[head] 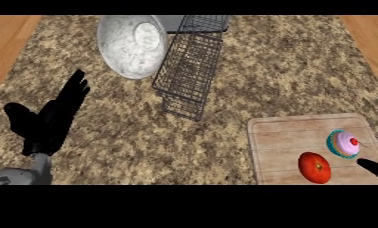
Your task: Pick the cupcake from the cutting board and place it in the tiered basket
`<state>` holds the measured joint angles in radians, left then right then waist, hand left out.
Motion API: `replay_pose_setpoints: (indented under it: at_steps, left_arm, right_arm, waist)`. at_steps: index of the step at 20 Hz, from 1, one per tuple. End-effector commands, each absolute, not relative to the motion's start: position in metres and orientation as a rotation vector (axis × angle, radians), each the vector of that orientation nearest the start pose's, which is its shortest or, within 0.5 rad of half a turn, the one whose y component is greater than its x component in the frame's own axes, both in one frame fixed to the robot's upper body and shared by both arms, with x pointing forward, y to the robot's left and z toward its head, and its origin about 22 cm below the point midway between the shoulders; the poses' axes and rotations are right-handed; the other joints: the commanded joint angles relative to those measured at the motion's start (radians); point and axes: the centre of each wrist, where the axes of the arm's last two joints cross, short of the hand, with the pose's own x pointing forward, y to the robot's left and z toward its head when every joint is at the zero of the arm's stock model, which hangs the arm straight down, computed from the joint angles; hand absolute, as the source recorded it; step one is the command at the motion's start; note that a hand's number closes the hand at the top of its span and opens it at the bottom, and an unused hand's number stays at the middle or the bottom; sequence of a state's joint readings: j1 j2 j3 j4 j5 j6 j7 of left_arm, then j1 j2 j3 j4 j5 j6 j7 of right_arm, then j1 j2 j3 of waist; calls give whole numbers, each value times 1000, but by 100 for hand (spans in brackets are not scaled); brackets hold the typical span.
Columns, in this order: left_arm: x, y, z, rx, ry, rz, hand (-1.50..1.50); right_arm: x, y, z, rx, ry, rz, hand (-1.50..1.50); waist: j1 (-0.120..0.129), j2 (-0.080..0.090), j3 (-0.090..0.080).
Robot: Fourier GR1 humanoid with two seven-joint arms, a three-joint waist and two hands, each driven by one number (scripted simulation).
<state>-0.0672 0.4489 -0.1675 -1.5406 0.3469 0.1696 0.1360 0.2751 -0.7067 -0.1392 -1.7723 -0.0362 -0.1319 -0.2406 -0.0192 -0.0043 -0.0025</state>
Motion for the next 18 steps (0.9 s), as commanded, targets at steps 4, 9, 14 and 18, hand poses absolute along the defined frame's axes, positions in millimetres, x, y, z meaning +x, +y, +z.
replay_pose_setpoints:
  at_steps: [4,9,14,18]
  left_arm:
    - [257,291,39,107,-1432,-67,0]
    - [259,301,40,110,-1428,-71,0]
    - [250,278,56,81,-1427,-77,0]
    - [262,300,42,60,-1409,-77,0]
  right_arm:
    - [164,-405,137,-800,-1312,1048,-150]
    - [158,-374,157,-721,-1103,1197,-150]
    - [150,-339,149,-767,-1088,1127,-150]
    - [167,-335,114,-793,-1068,1067,-150]
  waist:
    - [-5,2,-3]
    - [-3,1,-1]
    - [16,2,2]
    - [22,6,3]
